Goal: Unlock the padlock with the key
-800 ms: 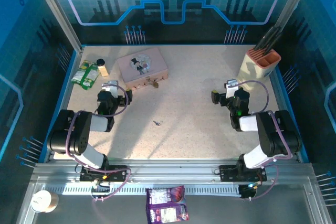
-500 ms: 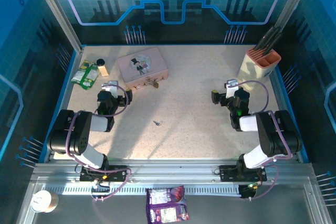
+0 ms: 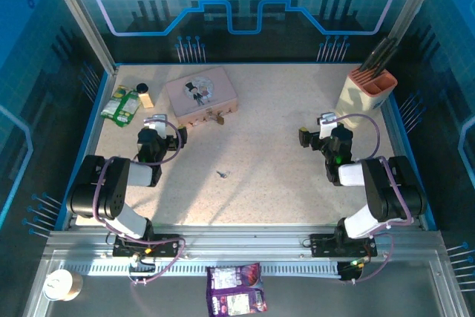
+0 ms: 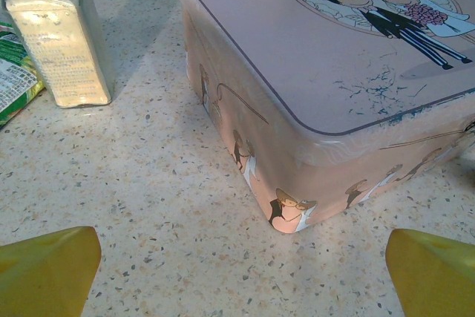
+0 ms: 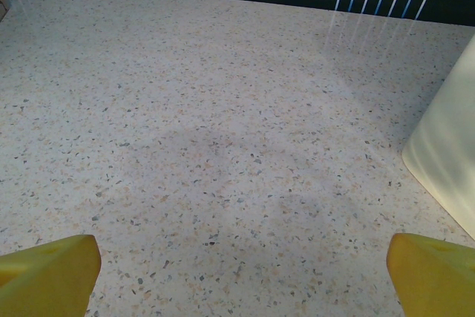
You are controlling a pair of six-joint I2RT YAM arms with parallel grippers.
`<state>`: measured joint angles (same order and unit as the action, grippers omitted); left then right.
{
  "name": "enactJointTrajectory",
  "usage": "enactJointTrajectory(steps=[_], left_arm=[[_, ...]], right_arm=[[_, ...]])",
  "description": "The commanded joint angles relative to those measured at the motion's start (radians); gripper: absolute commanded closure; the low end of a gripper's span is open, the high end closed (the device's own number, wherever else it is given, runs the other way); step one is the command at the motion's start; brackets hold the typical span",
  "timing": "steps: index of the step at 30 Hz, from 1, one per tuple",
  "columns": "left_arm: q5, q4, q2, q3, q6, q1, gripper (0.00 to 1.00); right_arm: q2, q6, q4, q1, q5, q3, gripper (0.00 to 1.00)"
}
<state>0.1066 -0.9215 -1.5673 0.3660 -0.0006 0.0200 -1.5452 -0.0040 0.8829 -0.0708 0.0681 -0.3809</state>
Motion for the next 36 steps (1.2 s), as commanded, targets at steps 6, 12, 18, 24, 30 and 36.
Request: enactJointTrajectory(steps=[6,12,18,24,30,36], left_arm=[[-0.026,-0.039,0.020,-0.004,0.012,-0.008,0.01],[0.010,-0.167,0.180,-0.144,0.068,0.048,0.01],[0.013,0.111,0.493,-0.111,0.006,0.087,0.01],[0.184,0.660,0.779,0.085,-0.404,0.087,0.01],[0.171,1.291,0.825,0.339,-0.655,0.020,0.01],[0.035,1.356,0.910,0.329,-0.615,0.009,0.01]], right_arm=[[0.002,-0.011,0.015,0.007,-0.017,-0.015,0.00],[0.011,-0.049,0.119,-0.024,-0.008,0.046,0.00],[0.059,-0.108,0.262,-0.078,0.026,0.139,0.00],[0.359,-0.093,-0.265,-0.135,0.034,-0.008,0.00],[0.542,0.185,-1.047,-0.146,0.002,-0.403,0.00],[0.609,0.342,-1.256,-0.067,-0.094,-0.439,0.00]])
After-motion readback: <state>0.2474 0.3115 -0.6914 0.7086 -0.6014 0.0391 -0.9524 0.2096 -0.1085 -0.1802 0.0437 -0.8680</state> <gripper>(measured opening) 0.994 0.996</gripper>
